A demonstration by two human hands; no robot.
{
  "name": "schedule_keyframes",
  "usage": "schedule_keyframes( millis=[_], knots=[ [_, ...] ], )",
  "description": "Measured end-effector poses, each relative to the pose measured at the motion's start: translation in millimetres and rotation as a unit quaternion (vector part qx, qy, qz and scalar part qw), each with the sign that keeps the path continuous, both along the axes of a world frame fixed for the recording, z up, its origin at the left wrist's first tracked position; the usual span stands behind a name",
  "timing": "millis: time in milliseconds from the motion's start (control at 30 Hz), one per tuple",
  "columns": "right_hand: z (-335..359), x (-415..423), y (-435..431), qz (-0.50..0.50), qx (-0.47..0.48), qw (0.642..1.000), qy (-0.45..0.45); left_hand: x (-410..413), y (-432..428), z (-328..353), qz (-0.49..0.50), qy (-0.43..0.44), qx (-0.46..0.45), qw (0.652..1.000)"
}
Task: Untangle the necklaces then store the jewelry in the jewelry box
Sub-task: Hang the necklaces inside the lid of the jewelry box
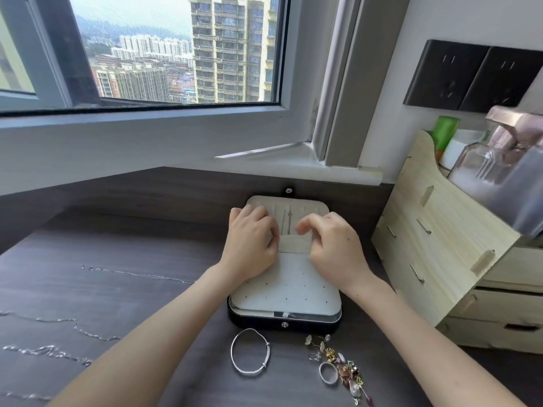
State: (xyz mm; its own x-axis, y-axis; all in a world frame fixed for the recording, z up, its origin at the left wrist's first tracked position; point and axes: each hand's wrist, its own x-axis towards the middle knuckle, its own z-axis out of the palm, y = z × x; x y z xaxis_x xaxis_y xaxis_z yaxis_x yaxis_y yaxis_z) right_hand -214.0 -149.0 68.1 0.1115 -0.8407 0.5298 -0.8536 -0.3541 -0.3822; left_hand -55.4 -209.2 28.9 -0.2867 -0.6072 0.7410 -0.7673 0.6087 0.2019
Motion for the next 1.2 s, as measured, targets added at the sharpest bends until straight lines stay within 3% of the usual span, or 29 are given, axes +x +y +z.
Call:
schedule_keyframes(
  millis=[167, 367, 467, 600, 733, 933, 1100, 1200],
  knots=[
    [-1, 14, 18, 0.041, -0.014, 0.999, 0.028, 7, 2, 10, 0.041, -0.008, 0.095, 0.995],
    [-3, 66, 37, 0.118, -0.102, 0.984, 0.087, 70, 27, 41, 0.051, 0.078, 0.156, 0.983],
    [-13, 96, 32, 0.143, -0.076, 0.978, 0.133, 109, 42, 48, 0.071, 0.081, 0.236, 0.966],
    [-16, 130, 16, 0.09, -0.019, 0.948, 0.305, 141, 57, 41, 0.103, 0.025, 0.323, 0.94],
    [-24, 147, 1, 0.052, 0.061, 0.923, 0.377, 158, 62, 29, 0.13, -0.002, 0.322, 0.938],
    [-31, 153, -1, 0.044, 0.061, 0.899, 0.431, 162, 66, 21, 0.085, 0.031, 0.333, 0.939],
    [-16, 145, 4, 0.102, 0.107, 0.961, 0.232, 159, 72, 22, 0.032, 0.059, 0.348, 0.935],
    [6, 136, 16, 0.164, 0.167, 0.968, 0.087, 153, 80, 28, -0.037, 0.094, 0.361, 0.927]
  ],
)
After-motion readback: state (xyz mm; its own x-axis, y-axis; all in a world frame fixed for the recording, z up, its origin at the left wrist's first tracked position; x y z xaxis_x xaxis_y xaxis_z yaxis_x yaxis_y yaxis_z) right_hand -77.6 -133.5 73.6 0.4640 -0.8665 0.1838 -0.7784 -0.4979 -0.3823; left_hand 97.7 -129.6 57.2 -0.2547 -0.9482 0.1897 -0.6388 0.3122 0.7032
